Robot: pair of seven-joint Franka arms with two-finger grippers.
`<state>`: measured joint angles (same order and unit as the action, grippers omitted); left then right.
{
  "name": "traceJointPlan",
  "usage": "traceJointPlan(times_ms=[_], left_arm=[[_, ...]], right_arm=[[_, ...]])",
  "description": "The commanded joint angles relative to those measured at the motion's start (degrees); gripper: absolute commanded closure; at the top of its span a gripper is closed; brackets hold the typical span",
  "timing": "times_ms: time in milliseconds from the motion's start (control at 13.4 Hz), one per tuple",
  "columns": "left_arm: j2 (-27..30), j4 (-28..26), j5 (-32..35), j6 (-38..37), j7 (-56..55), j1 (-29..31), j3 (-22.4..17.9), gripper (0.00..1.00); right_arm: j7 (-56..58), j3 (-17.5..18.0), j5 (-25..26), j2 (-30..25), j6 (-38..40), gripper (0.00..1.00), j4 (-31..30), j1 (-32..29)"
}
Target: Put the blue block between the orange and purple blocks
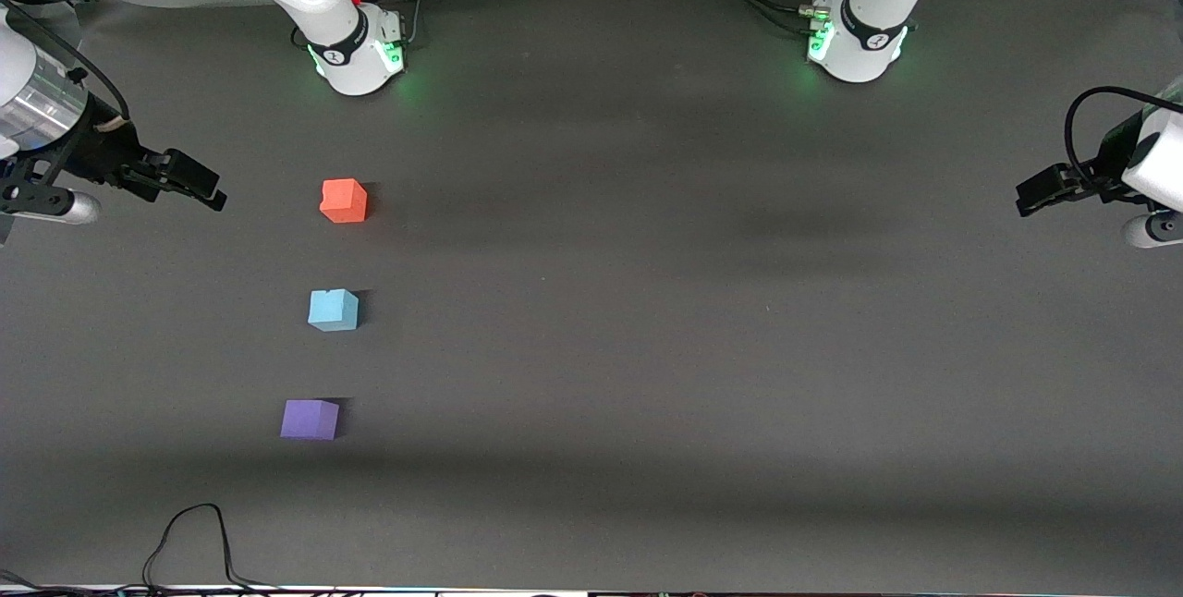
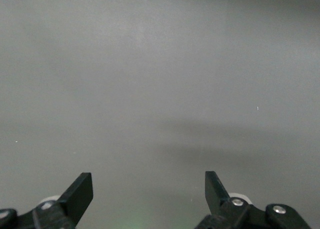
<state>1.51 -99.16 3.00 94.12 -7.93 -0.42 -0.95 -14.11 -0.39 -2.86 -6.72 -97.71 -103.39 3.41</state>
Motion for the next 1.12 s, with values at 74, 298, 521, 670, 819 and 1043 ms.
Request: traceJointPlan(times_ms=[74, 298, 521, 670, 819, 1043], left_arm=[[-0.5, 1.6, 0.2, -1.6, 1.2, 0.2, 0.0, 0.0], [-0.5, 1.6, 0.2, -1.6, 1.2, 0.2, -0.1, 0.0], [-0.5, 1.7, 0.2, -1.5, 1.2, 0.2, -0.1, 0.0], [-0.5, 1.8, 0.2, -1.5, 1.2, 0.2, -0.1, 0.0], [-0.5, 1.8, 0.2, -1.5, 1.2, 0.2, -0.1, 0.0], [-0.5, 1.8, 0.2, -1.4, 1.2, 0.2, -0.1, 0.0]], right_arm=[[1.5, -0.1, -1.5, 1.4, 1.4, 0.0, 1.6, 0.0], [1.6, -0.1, -1.5, 1.4, 1.3, 0.0, 1.2, 0.0], [1.6, -0.1, -1.5, 2.1, 1.3, 0.0, 1.2, -0.2], [1.7, -0.2, -1.5, 2.4, 1.2, 0.0, 1.1, -0.3], [2.5, -1.4, -1.5, 2.3, 0.9, 0.0, -0.1, -0.2], [5.0, -2.6, -1.5, 2.2, 1.3, 0.0, -0.2, -0.2]])
